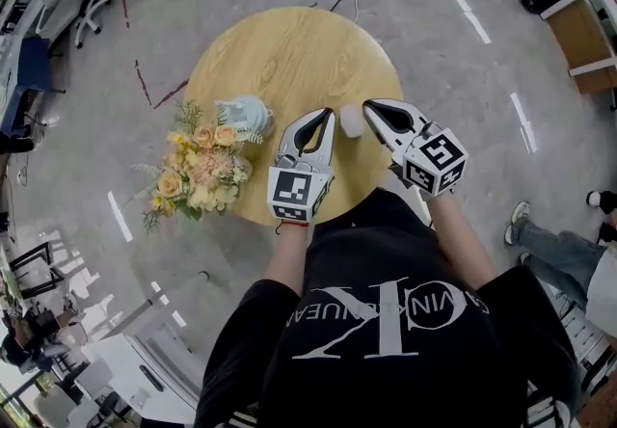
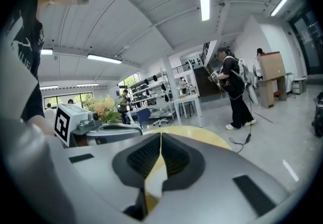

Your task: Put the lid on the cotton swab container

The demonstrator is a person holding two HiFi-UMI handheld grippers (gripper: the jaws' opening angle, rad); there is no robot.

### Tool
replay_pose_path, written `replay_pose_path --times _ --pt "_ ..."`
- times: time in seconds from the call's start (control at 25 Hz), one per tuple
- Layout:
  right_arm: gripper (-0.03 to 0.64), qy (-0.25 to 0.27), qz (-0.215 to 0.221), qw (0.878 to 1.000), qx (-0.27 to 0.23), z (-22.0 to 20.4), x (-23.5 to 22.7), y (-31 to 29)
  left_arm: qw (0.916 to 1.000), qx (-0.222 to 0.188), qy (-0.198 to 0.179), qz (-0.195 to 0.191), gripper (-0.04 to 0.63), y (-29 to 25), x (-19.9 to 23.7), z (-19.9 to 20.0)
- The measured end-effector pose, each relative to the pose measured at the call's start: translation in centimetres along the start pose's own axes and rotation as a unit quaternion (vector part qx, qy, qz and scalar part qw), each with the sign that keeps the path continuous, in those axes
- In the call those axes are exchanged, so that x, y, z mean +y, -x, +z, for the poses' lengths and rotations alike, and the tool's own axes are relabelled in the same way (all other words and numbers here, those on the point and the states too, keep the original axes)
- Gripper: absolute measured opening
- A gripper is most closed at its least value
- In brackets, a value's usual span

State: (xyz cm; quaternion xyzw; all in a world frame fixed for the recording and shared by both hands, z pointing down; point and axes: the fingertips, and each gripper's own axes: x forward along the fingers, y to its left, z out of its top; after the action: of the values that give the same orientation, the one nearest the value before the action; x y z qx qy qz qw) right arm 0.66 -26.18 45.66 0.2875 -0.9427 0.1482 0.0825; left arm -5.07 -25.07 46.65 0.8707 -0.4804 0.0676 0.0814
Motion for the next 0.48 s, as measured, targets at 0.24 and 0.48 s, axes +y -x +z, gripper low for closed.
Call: replay_pose_path --times 0.24,0.48 --pt "0.015 0.016 -0.001 1.0 -0.022 1.8 0.1 0.4 0.9993 -0.029 0.009 0.02 0.012 0.3 1.0 2.2" --pt "0.015 0.028 -0.009 0.999 -0.039 3.4 -0.2 1.0 0.9978 -0.049 0.001 0.045 0.012 0.8 1.9 4.2"
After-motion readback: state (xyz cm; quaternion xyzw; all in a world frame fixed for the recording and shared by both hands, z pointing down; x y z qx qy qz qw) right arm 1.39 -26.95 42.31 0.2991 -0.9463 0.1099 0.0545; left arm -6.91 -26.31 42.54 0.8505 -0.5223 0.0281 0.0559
